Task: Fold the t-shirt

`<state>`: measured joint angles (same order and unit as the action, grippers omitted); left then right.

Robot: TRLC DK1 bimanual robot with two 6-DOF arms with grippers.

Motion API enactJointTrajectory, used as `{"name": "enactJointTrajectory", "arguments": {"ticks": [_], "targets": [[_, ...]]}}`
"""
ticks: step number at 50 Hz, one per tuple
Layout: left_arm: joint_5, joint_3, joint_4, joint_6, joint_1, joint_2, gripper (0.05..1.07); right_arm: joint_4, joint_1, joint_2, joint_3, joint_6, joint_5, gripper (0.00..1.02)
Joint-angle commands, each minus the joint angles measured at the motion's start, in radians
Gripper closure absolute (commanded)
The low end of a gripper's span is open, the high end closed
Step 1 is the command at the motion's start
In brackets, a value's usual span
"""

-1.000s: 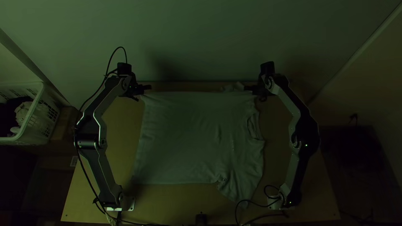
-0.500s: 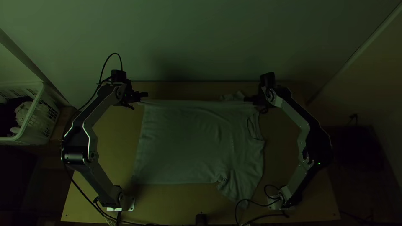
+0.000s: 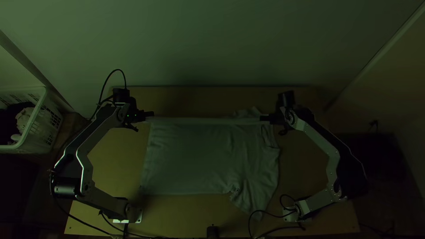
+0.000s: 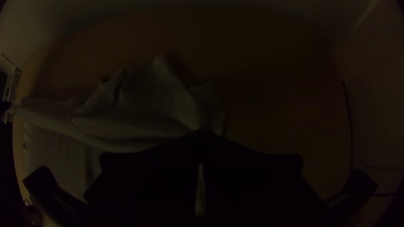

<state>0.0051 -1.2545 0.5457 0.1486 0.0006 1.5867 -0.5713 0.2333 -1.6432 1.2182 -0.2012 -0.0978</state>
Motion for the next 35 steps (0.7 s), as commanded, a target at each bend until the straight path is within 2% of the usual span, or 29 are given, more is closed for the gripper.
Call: {"name": "enactJointTrajectory", "arguments": {"ticks": [1, 18, 23, 25, 29, 35], "targets": [[-0.007, 0.081, -0.021, -0.02, 0.013, -0.053, 1.05, 0.019, 0.006, 0.056, -0.071, 0.0, -0.022, 1.0], [-0.007, 0.227, -0.128, -0.038, 0.015, -0.062, 1.05, 0.079, 0.017, 0.085, -0.21, -0.012, -0.023, 0.99], [-0.007, 0.247, -0.147, -0.04, 0.016, -0.05, 1.05, 0.08, 0.017, 0.079, -0.233, -0.026, -0.023, 0.82], [-0.007, 0.25, -0.147, -0.043, 0.018, -0.039, 1.02, 0.082, 0.015, 0.077, -0.243, -0.027, -0.023, 0.81], [-0.002, 0.26, -0.147, -0.046, 0.021, -0.033, 0.8, 0.08, 0.015, 0.074, -0.253, -0.027, -0.023, 0.8], [0.032, 0.273, -0.128, -0.058, 0.019, -0.05, 0.33, 0.074, 0.015, 0.08, -0.269, -0.027, -0.023, 0.59]]}}
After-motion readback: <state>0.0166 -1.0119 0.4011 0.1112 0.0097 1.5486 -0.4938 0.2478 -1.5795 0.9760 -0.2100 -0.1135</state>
